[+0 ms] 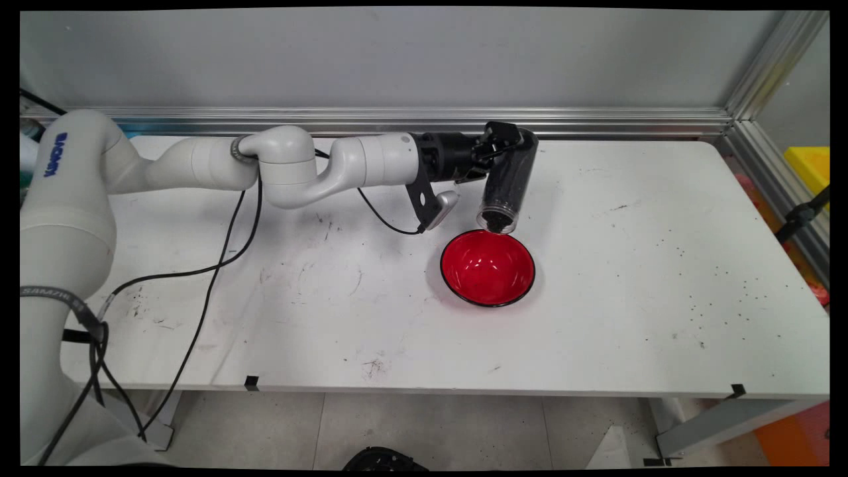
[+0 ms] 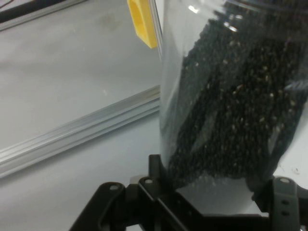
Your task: Pour the black seasoning powder in the red bowl
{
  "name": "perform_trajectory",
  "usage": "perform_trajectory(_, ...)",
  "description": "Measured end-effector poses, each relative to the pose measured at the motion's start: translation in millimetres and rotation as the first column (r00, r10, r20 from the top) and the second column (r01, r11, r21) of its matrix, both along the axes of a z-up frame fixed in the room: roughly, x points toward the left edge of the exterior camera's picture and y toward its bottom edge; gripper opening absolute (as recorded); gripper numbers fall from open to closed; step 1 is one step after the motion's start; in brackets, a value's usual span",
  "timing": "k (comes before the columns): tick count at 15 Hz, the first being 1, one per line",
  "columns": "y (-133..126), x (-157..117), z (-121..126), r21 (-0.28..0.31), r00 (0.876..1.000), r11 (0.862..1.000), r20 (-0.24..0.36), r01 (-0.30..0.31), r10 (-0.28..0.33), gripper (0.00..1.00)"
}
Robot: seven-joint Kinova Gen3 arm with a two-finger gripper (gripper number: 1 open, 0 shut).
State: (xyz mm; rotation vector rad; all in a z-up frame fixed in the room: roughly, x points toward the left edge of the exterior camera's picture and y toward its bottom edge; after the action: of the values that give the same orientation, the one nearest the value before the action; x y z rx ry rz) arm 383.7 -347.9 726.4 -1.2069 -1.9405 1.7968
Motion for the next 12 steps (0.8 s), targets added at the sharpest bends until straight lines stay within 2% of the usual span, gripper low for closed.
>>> perform_trajectory(12, 3, -1, -17, -0.055, 0.997, 0.997, 0.045, 0.057, -0.055, 0.00)
